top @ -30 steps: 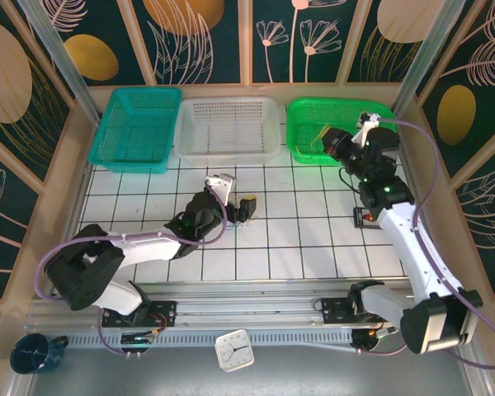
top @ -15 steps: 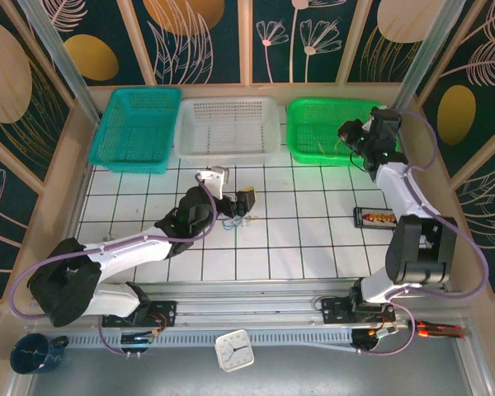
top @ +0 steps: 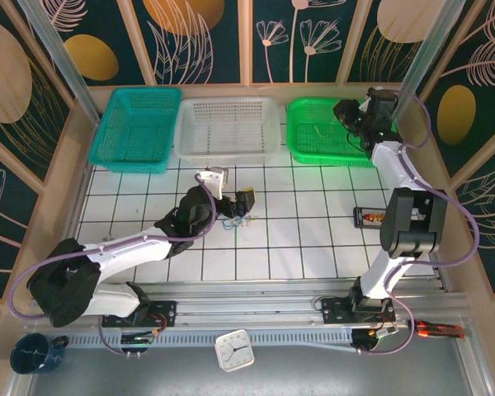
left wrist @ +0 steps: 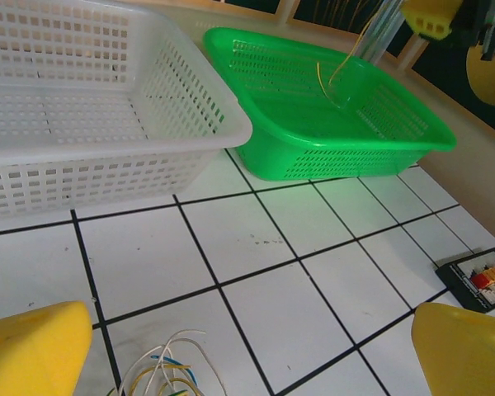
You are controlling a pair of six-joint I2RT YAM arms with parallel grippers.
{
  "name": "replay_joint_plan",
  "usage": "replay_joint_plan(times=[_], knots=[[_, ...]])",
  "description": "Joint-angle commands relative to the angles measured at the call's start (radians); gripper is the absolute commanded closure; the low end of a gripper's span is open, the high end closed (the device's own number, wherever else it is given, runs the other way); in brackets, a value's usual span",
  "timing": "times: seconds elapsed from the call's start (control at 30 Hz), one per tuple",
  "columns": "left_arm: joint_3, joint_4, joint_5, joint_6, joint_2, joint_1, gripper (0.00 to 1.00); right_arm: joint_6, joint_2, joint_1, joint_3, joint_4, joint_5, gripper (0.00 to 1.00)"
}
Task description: Untangle the cables
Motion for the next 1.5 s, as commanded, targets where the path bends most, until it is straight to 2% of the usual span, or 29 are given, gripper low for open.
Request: replay_joint_plan(times=[0.0, 0.1, 0.37, 0.7, 0.97, 1.1, 1.27, 1.47], knots=[[0.021, -0.022, -0.015, -0.021, -0.02, -0.006, 0.01, -0.002, 0.006, 0.008, 0.001, 0.047, -0.051, 0.46], [0.02, -0.033, -0.022, -0.029, -0.024, -0.006, 0.01, 0.0, -0.051, 0.019, -0.058, 0.083, -0.056, 0.42], [-0.004, -0.038, -0.055, -0.055, -0.062, -0.007, 0.01, -0.024, -0.229, 0.077, -0.209, 0.112, -0.04, 0.41], [0.003, -0.113, -0.117, -0.123, -0.102, -0.005, 0.01, -0.138, -0.359, 0.337, -0.36, 0.032, 0.1, 0.42], [0.041, -0.204, -0.115, -0.167, -0.102, 0.018, 0.01, -0.218, -0.373, 0.586, -0.483, -0.011, 0.228, 0.42], [0.065, -0.256, -0.078, -0.198, -0.108, 0.071, 0.01, -0.293, -0.361, 0.712, -0.52, -0.013, 0.288, 0.42], [0.079, -0.285, -0.051, -0.201, -0.139, 0.144, 0.01, -0.398, -0.322, 0.813, -0.524, -0.014, 0.323, 0.41], [0.106, -0.317, -0.056, -0.178, -0.168, 0.184, 0.01, -0.492, -0.236, 0.872, -0.47, -0.036, 0.352, 0.39]])
